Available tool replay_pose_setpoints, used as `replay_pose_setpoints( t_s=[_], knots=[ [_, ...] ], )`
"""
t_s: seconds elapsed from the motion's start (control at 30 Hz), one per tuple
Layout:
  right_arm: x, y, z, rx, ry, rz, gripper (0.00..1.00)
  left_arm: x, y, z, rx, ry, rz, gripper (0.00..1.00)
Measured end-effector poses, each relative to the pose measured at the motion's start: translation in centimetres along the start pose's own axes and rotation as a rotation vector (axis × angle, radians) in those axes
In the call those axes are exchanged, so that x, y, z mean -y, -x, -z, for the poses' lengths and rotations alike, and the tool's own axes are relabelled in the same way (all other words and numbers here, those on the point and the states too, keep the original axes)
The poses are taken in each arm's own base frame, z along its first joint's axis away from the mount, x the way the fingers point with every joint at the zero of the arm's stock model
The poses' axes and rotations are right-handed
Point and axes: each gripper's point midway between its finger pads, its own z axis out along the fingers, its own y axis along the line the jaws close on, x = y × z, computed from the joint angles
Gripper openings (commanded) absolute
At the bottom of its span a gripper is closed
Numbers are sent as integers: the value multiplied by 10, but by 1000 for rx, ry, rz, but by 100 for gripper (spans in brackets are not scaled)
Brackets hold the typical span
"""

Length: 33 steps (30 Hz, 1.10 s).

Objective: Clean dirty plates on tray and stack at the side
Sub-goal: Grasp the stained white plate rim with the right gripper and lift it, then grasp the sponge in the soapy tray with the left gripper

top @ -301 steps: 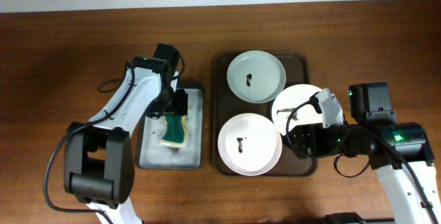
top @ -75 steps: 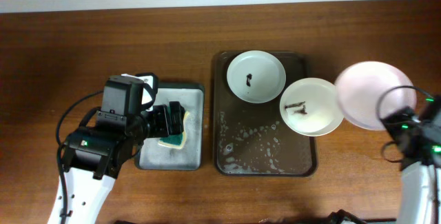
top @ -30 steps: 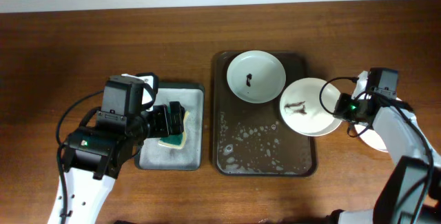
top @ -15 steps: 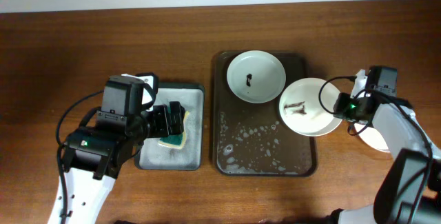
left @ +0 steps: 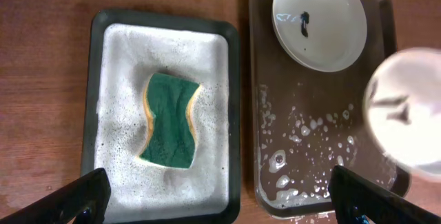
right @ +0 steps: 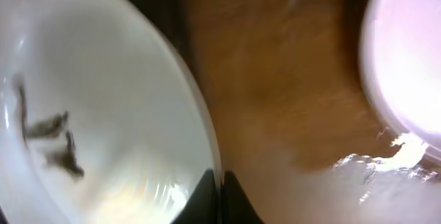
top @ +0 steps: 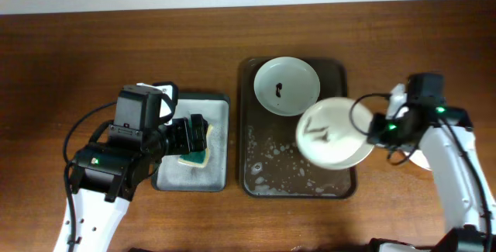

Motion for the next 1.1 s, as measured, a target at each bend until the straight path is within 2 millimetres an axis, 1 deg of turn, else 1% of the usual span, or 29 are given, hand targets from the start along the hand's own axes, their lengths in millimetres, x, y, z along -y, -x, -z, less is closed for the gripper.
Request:
replay_pose_setpoints(
  t_s=[0.07,0.1,0.13,0.2,0.23,0.27,0.33,0.37,0.4,0.47,0.5,0.53,0.6,0.67,0.73,0.8,0.83,0.87,0.9,0.93,0.97,1.0,1.03,1.1],
  knots=[
    [-24,-20,-11,-59,12,47,4,0,0,0,0,0,0,99],
    [-32,-28,-18,-74,15,55,4,0,0,0,-1,0,0,99],
    [-39,-42,-32,-94,11,49,4,0,0,0,0,0,0,99],
    [-51,-49,-55,-62,29,57,4,0,0,0,-2,0,0,99],
    [-56,-51,-66,-37,42,65,10,0,0,0,-1,1,0,99],
    [-61,-51,-72,-16,54,73,22,0,0,0,0,0,0,99],
    [-66,-49,-74,7,64,90,36,0,0,0,-1,1,0,99],
    [-67,-46,-73,18,65,122,41,0,0,0,0,0,0,99],
    [-66,-47,-70,6,56,146,43,0,0,0,0,0,0,99],
    [-67,-47,-59,-10,44,191,45,0,0,0,-1,0,0,99],
    [-67,-46,-50,-15,37,212,45,0,0,0,0,0,0,99],
    [-70,-40,-40,3,37,230,45,0,0,0,0,0,0,100],
    [-78,-28,-9,50,48,265,45,1,-1,0,-4,-9,1,99],
    [-81,-25,10,88,57,278,46,6,-6,0,-28,-34,3,99],
    [-81,-32,24,95,70,290,46,9,-5,0,-26,-52,2,99],
    [-82,-38,27,78,84,294,46,6,-6,-2,-37,-36,4,100],
    [-82,-42,27,66,90,293,46,3,-8,-5,-47,-18,5,97],
    [-83,-46,27,50,98,294,46,-3,-10,-11,-69,16,9,89],
    [-83,-47,27,44,103,294,46,-10,-12,-19,-90,51,12,80],
    [-84,-48,27,40,107,294,46,-11,-13,-21,-95,59,14,67],
    [-84,-49,27,36,109,294,46,-21,-20,-39,-147,110,23,55],
    [-84,-49,27,35,109,294,46,-28,-29,-53,-194,139,24,49],
    [-84,-50,27,34,111,294,46,-33,-37,-66,-232,159,29,48],
    [-84,-50,27,34,113,294,46,-42,-56,-97,-328,198,26,58]
  ],
)
